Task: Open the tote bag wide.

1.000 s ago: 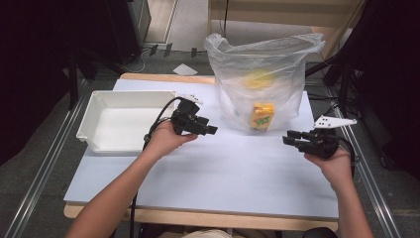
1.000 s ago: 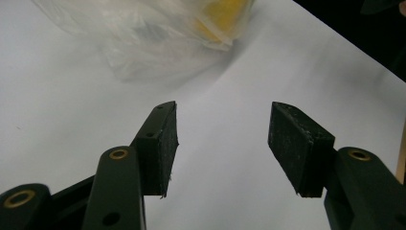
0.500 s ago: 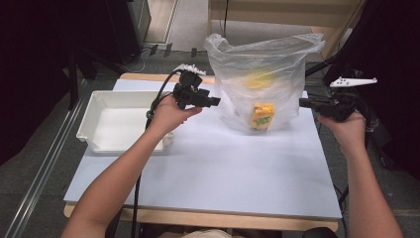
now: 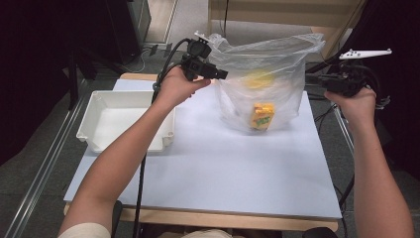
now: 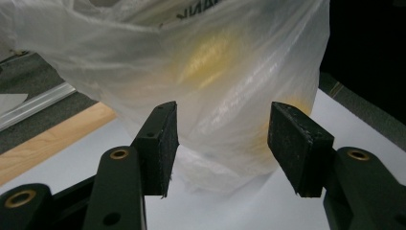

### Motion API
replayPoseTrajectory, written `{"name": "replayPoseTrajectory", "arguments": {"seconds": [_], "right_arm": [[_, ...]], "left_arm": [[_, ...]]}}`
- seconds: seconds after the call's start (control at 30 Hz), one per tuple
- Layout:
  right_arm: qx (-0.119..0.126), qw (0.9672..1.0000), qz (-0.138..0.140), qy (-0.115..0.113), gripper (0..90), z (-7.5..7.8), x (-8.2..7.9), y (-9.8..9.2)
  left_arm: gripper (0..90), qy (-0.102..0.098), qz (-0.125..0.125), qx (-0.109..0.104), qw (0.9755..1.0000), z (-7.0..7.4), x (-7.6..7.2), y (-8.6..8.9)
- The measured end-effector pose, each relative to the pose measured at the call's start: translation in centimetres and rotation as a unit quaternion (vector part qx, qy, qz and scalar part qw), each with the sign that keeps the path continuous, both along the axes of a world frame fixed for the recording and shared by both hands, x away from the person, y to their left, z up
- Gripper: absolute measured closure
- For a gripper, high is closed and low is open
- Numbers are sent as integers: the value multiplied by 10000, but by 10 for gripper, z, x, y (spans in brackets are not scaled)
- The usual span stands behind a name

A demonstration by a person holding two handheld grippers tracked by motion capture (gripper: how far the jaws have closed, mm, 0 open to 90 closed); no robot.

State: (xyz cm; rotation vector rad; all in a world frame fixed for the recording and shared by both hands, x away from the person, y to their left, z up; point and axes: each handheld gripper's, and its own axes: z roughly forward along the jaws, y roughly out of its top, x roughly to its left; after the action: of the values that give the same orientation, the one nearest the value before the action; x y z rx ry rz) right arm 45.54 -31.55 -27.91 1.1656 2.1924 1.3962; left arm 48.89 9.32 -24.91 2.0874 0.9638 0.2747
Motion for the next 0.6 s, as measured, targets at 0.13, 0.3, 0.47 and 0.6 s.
{"name": "replayPoseTrajectory", "arguments": {"seconds": [0.13, 0.3, 0.47, 0.6], "right_arm": [[17, 10000, 15, -75, 900, 13, 8, 5], [-101, 9999, -14, -133, 900, 33, 20, 14], [-293, 9994, -50, -189, 900, 48, 37, 22], [-324, 9994, -47, -148, 900, 57, 52, 27]], "left_arm": [[457, 295, 2, -370, 9989, 12, 14, -1], [472, 264, 122, -275, 9992, 25, 28, -8], [485, 161, 233, -33, 9996, 33, 44, -21], [518, 194, 266, 19, 9995, 37, 58, -30]]}}
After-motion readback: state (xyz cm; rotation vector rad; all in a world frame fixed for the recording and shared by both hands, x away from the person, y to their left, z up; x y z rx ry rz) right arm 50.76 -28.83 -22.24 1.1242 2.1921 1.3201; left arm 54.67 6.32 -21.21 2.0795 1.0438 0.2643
